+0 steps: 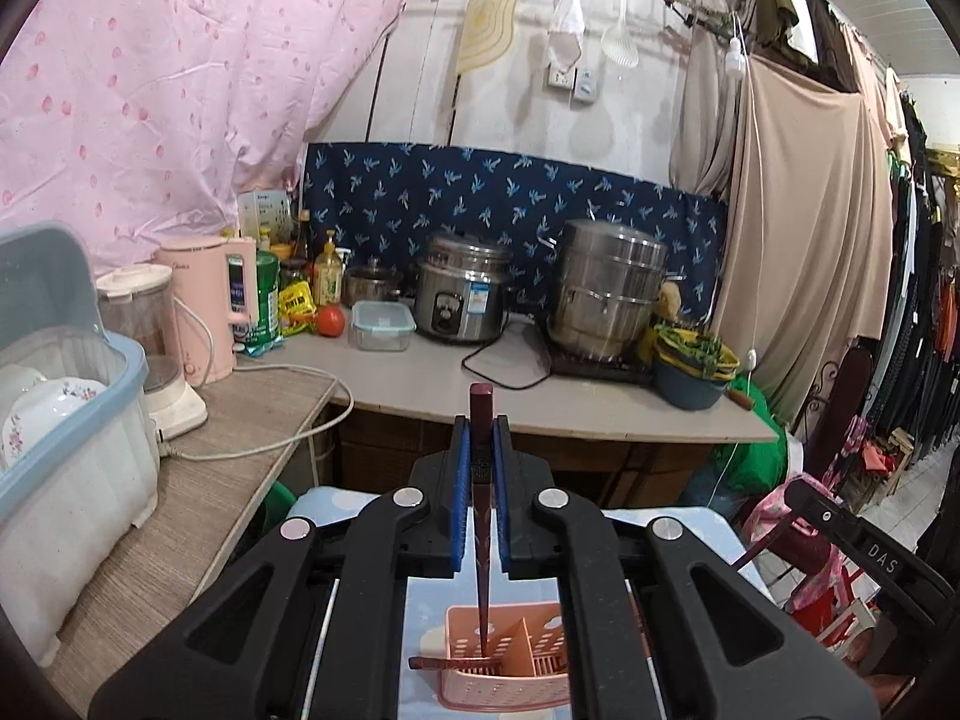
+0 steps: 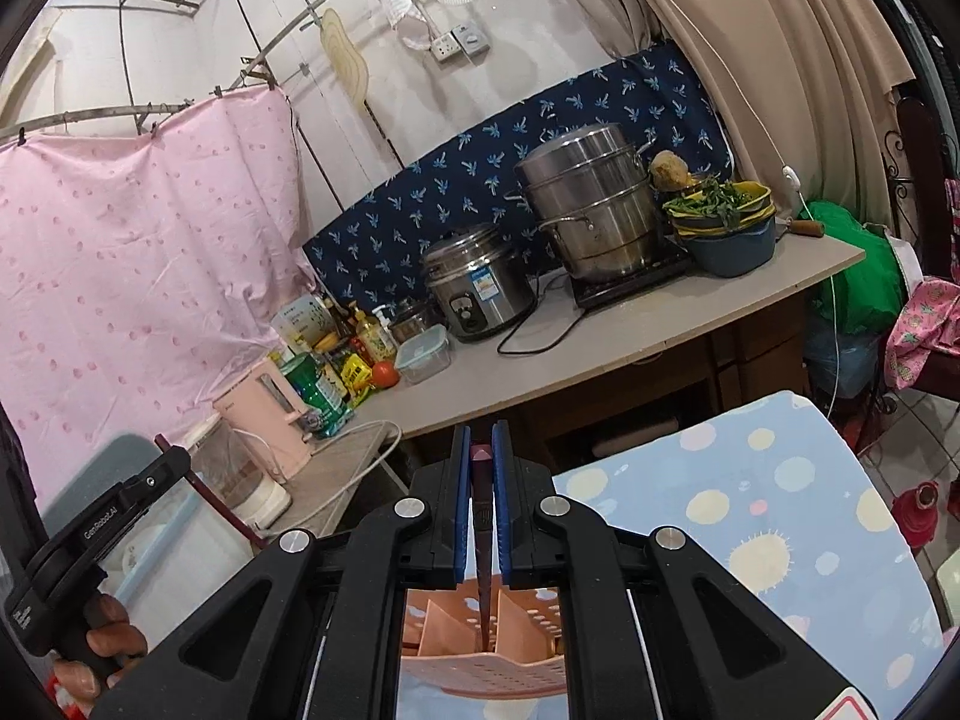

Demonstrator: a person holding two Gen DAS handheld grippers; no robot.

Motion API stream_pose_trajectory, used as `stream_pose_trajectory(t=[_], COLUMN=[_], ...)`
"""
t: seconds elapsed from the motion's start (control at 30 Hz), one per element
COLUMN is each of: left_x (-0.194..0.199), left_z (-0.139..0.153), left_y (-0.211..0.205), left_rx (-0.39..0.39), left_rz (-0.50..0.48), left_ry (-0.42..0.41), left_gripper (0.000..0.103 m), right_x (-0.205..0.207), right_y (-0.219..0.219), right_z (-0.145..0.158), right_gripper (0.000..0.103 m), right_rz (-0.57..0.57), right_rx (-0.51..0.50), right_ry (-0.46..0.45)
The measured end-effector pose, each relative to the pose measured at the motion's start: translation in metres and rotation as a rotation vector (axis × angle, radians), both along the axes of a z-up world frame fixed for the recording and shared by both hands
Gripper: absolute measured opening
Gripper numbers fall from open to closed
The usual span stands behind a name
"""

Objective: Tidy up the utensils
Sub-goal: 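Carry both chopsticks to the pink holder and release them inside, then move both open tools back to the remaining chopsticks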

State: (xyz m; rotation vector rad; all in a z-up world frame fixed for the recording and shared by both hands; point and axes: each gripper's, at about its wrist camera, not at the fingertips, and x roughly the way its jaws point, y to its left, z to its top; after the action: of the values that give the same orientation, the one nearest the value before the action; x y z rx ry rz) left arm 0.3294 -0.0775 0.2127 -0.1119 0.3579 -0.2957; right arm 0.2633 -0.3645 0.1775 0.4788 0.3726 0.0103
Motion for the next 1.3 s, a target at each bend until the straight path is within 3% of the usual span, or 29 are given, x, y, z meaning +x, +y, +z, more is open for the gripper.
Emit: stream_pose_trajectory(t=[0.3,0.37,0.43,0.5,0.83,0.97,1.3], left_x=[0.008,0.004,0.000,-0.003,-0.027,-0.042,-0.083], left_z=[-0.023,-0.025,-0.024,-0.023,-0.024,-0.029,-0.059], left_y=[-0.002,-0.003,-0.001,0.001,0.001,-0.003,0.004], left_rx=[0.009,0.019,0.022,0.016,0.093,0.161,0.218], left_rz=[-0.012,-0.002,0.008,0.009,0.026,0.044,0.032], left_ry=[0.055,0.046,0.037,0.033,0.037,0.055,0.138], left_gripper=[0.008,0.019,0.040,0.047,0.049,0.049,0.049], right_x=[0.007,0.005,0.003,-0.001,-0.028,-0.042,-0.101], right_y=[0.006,0.007,0.007,0.007,0.015,0.021,0.045], right_z=[-0.024,-0.025,-0.024,-0.021,-0.016,-0.015,-0.021], right_gripper=[0.011,0.015,0.022,0.025,0.026,0.027,0.035], right_rz=[0.011,0.011,0.008,0.002,0.028,0.043,0.063], right_rx=[-0.004,-0.008,-0.009,-0.016,-0.031,-0.047,-0.163], right_ry=[0.059,0.063,0.065,0.058,0.053,0.054,0.065])
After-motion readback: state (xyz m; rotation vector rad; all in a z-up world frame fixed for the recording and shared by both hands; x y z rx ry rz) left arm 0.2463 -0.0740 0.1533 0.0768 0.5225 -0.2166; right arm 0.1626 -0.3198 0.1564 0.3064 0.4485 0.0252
